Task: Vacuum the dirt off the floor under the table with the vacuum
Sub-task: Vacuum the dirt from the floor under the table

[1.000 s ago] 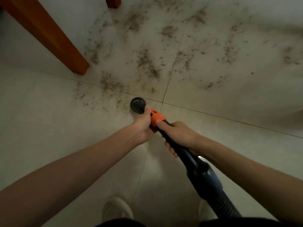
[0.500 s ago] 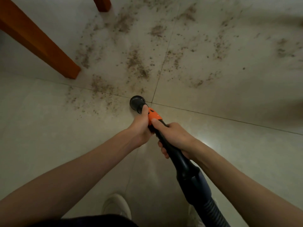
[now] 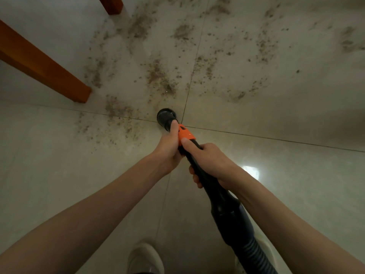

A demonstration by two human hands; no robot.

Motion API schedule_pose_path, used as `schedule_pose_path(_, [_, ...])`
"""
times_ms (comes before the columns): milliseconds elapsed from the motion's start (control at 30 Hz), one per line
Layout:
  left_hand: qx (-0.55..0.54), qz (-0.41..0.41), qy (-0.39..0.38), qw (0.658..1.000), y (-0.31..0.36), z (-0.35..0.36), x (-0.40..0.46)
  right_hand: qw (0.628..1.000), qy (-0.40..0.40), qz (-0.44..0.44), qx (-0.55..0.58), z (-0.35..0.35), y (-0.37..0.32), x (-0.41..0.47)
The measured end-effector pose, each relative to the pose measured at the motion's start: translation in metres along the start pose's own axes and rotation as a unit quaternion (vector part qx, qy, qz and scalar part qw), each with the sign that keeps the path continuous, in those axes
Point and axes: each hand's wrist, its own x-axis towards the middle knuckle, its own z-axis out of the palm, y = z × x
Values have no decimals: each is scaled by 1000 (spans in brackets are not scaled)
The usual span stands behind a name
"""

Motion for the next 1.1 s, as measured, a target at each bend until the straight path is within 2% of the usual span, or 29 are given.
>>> schedule_pose_path(800, [2,17,-22,1000,43,24,41,999,20,-32,38,-17,-34,44])
schedule_pose_path(1000, [-28,-3,-12,1000,23,10,25,1000,-17,-18,5,-11,-19,25])
schedule_pose_path(1100, [-36,-16,-31,999,14,1,14,999,-41,9,5,-10,-14,14])
